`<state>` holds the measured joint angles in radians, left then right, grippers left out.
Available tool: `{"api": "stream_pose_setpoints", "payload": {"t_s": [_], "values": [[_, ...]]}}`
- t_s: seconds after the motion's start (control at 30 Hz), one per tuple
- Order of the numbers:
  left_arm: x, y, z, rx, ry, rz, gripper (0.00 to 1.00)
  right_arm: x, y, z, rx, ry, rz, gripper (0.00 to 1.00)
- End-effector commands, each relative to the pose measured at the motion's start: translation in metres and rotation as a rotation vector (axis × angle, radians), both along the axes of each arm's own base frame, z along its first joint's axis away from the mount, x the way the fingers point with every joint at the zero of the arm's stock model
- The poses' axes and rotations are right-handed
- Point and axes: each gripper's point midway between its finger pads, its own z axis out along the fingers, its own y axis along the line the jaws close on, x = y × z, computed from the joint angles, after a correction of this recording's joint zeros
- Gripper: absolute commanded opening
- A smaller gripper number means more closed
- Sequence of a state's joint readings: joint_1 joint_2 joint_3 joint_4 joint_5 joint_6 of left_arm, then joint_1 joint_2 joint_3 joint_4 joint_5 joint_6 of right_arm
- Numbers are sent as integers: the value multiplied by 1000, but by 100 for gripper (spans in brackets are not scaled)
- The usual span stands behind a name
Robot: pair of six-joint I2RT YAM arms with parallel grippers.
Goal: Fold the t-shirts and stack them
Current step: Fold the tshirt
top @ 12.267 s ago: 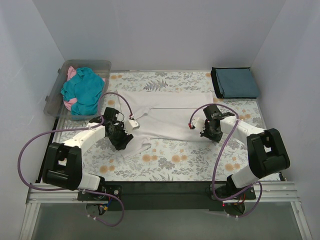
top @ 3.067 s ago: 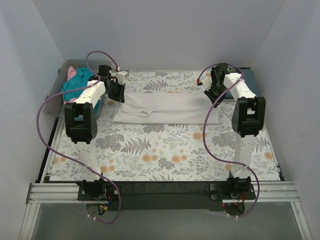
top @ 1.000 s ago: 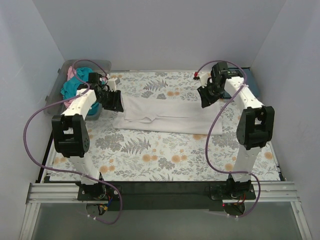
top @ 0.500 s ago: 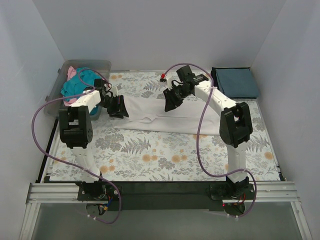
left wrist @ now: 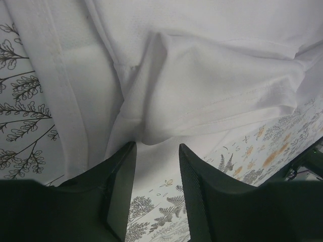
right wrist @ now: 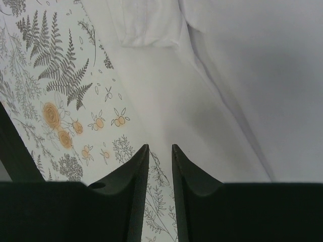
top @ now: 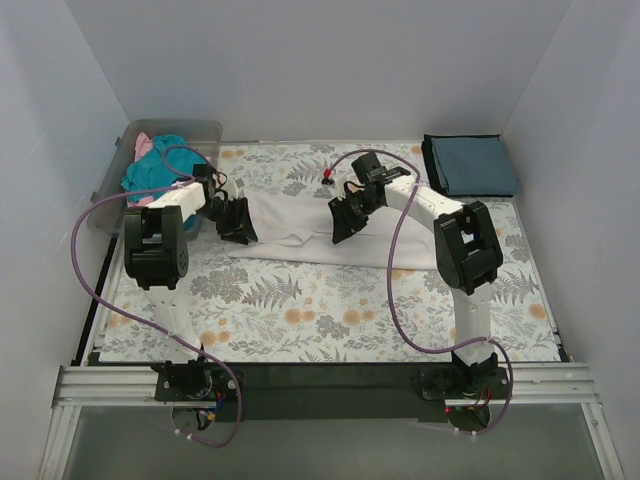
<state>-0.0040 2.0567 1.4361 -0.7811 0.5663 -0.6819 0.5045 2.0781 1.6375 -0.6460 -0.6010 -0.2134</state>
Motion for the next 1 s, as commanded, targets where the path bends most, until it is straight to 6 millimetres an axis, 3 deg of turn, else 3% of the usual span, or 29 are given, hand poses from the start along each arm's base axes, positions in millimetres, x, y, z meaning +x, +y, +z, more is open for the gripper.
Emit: {"api": "stream_pose_setpoints", "payload": {"t_s": [0.0, 0.4, 0.57, 0.73, 0.97], "values": [[12, -3, 9, 0, -36, 2, 36, 4, 0, 18, 29, -71, 7, 31], [23, -8, 19, -18, -69, -6, 24, -2, -7, 11, 5, -75, 18, 31], [33, -13, 31, -49, -99, -17, 0, -4, -14, 9, -9, -86, 19, 31], [62, -22, 54, -101, -167, -29, 0, -8, -23, 3, -23, -76, 15, 31], [97, -31, 57, -151, -188, -20, 0, -11, -31, 2, -35, -76, 11, 31]]}}
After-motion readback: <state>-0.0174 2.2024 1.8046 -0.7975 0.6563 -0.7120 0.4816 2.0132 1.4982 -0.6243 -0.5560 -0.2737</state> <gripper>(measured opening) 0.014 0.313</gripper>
